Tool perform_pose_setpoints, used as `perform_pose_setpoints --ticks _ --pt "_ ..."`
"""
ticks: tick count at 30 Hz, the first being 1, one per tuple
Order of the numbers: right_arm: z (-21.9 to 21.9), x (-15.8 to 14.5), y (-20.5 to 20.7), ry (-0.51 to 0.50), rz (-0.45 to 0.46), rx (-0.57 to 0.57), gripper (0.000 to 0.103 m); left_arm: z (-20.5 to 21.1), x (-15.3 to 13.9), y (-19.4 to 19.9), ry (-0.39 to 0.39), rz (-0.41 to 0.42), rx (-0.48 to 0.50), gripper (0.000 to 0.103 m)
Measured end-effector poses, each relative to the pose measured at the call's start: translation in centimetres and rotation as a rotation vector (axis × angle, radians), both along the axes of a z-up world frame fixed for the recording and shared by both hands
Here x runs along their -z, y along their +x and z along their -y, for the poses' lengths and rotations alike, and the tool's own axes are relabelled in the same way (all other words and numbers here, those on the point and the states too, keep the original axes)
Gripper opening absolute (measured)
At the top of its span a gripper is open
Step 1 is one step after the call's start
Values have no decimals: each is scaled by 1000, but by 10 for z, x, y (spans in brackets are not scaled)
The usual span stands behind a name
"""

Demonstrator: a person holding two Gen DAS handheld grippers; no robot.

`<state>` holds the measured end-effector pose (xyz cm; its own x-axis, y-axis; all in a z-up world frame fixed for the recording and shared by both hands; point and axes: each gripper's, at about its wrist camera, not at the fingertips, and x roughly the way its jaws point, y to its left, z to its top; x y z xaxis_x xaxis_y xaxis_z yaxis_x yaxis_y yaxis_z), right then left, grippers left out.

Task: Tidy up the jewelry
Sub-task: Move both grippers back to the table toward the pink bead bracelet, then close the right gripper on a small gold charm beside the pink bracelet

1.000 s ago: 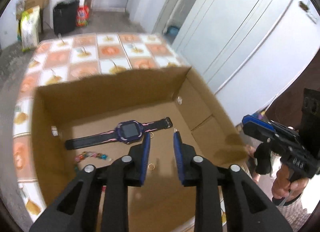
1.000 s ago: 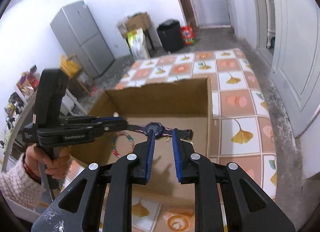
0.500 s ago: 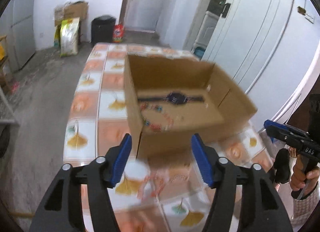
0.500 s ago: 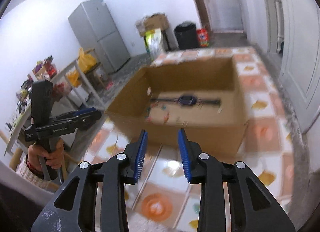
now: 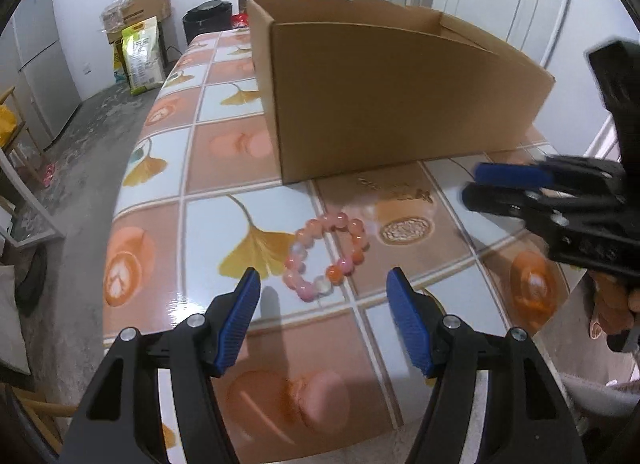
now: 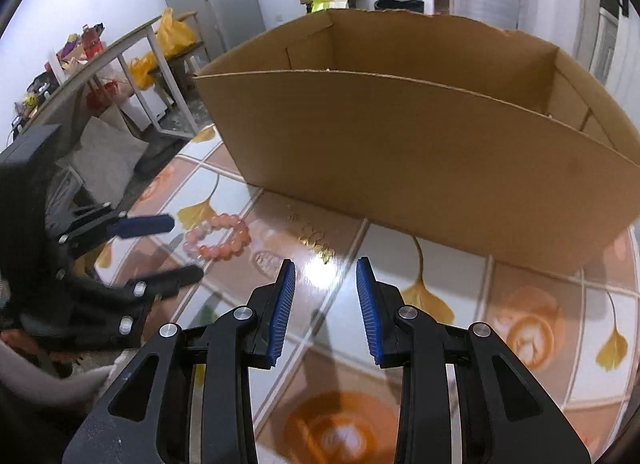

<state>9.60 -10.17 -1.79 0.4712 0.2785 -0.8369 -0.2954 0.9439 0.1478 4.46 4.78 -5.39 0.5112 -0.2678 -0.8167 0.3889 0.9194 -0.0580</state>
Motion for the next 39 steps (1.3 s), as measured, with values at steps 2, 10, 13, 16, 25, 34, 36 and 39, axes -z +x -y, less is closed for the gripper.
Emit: perform_pose_setpoints --ticks 2,10,13,16,25,34,36,39 --pt "-5 6 6 -32 5 -11 30 4 2 -1 3 10 17 64" --pt "-23 21 19 -119 -7 -75 9 17 3 -6 10 45 73 64" --pt "-28 20 20 -131 -3 -86 6 19 3 -6 7 52 81 64" --pt "-24 16 19 -117 -17 -83 3 22 0 -9 5 59 91 64" --pt "21 13 -1 -58 -74 12 2 32 -1 -9 11 75 135 64" --pt "78 2 -19 162 -112 155 15 60 0 -17 -1 95 248 64" --pt "93 -4 -23 214 -102 187 18 70 0 -20 -19 102 282 64" --pt "110 -8 -29 249 -95 214 18 84 0 -21 -37 114 335 64"
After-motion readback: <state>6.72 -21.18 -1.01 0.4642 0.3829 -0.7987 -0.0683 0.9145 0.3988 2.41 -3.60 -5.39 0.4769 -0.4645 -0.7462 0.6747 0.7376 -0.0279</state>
